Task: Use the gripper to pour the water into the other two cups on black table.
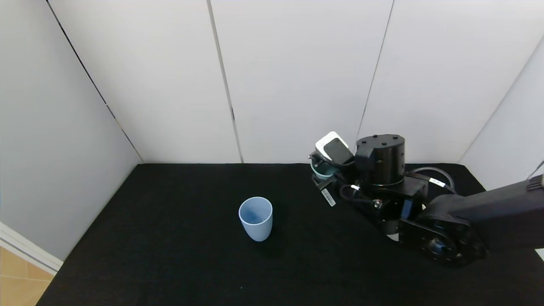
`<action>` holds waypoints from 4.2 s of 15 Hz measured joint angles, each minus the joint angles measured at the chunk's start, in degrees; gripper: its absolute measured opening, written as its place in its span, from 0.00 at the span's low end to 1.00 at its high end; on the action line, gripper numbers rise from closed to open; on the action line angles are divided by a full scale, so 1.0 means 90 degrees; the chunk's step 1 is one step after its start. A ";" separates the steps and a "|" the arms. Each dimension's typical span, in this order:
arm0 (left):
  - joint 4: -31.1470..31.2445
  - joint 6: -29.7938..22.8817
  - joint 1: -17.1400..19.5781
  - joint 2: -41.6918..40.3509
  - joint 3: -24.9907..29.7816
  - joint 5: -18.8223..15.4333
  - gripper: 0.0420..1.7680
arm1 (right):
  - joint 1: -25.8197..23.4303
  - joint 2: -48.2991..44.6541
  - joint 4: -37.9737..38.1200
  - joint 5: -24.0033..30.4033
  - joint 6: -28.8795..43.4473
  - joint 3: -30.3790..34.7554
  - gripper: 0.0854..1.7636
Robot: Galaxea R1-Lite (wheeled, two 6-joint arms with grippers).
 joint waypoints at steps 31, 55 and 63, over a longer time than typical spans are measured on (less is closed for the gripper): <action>0.0000 0.0000 0.0001 0.0000 0.0000 0.0000 0.97 | -0.0062 0.0886 -0.3138 0.0202 0.2422 0.3031 0.66; 0.0000 0.0000 0.0001 0.0000 0.0000 0.0000 0.97 | -0.0053 0.0993 -0.3500 0.0158 0.2418 0.3049 0.90; 0.0000 -0.0003 0.0001 0.0000 0.0000 0.0000 0.97 | -0.0148 -0.0382 -0.2857 0.0137 0.2189 0.3136 0.94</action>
